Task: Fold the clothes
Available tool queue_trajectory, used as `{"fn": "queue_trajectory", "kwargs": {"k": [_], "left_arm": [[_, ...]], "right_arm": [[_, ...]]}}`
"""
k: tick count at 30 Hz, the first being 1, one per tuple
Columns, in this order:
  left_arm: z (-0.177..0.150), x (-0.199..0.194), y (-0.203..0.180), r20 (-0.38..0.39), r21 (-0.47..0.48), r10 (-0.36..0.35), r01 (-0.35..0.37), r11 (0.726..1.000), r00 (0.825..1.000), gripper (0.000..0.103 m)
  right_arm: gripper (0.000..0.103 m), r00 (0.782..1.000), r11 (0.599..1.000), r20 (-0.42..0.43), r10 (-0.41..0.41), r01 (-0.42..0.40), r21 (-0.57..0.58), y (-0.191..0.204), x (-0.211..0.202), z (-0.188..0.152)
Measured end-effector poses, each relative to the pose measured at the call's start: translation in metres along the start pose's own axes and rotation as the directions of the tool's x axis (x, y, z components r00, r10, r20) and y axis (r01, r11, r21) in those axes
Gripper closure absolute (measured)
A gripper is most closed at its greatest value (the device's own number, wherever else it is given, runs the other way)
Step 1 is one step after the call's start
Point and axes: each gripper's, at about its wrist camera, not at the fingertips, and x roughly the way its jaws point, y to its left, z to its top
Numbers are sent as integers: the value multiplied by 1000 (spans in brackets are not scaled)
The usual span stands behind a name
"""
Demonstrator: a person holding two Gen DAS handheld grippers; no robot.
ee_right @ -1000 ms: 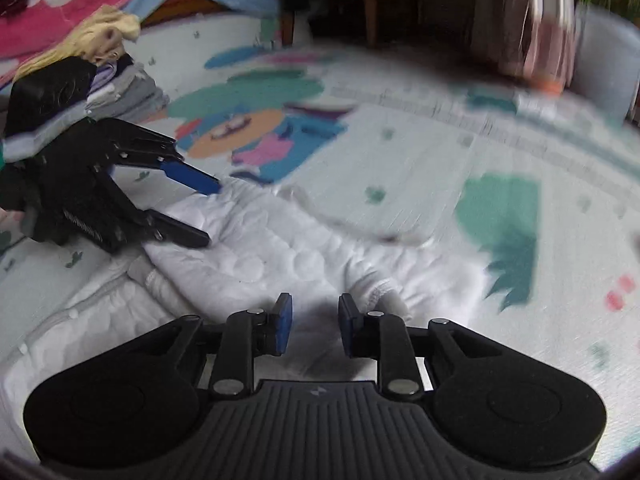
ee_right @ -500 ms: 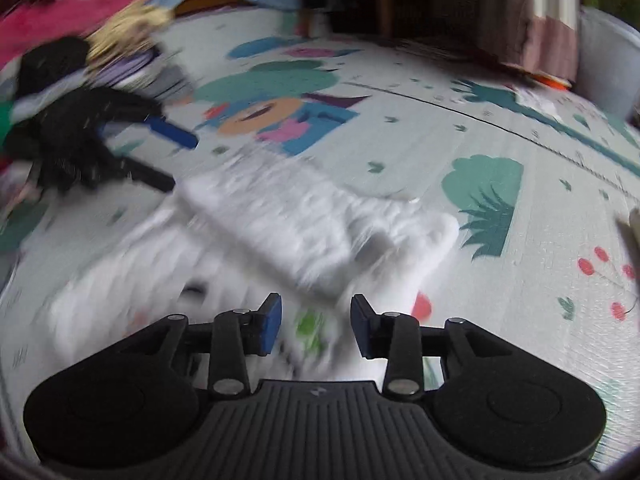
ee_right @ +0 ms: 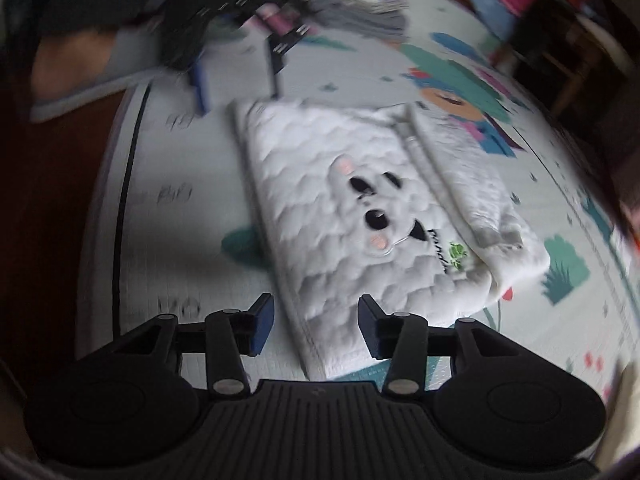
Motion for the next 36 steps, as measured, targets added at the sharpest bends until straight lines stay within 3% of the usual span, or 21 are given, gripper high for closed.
{"fn": "queue_trajectory", "kwargs": {"k": [3,6,11,13,17,21,25,28,36], "left_arm": [[-6,3,-11,-31,170,-3,8,985,1000,36],[-13,5,-12,-39,244,25,-15,970,999,36],[-24,5,-6,1,346,19,-19,938,1000,35],[-25,3,-3,15,375,5,-10,927,1000,35],[-33,5,11,-35,414,34,-16,910,999,36],[-37,8,13,-16,486,20,-10,874,1000,36],[-33,11,6,19,508,40,-45,860,999,36],[-36,12,-2,56,491,86,-102,865,995,36],[-46,9,-11,134,464,152,-198,863,979,36]], "right_arm": [[56,1000,996,-18,-15,14,-87,5,3,-3],[56,999,989,-33,-18,13,-145,6,4,-12],[53,998,965,-48,-40,26,-260,11,3,-35],[47,998,955,-36,-51,39,-293,10,3,-43],[44,998,940,-6,-63,57,-337,5,3,-47],[45,997,925,1,-81,75,-373,1,0,-53],[45,992,916,0,-128,118,-383,-2,-2,-64],[47,990,893,44,-134,140,-428,4,1,-61],[50,993,844,113,-37,92,-528,8,9,-55]]}}
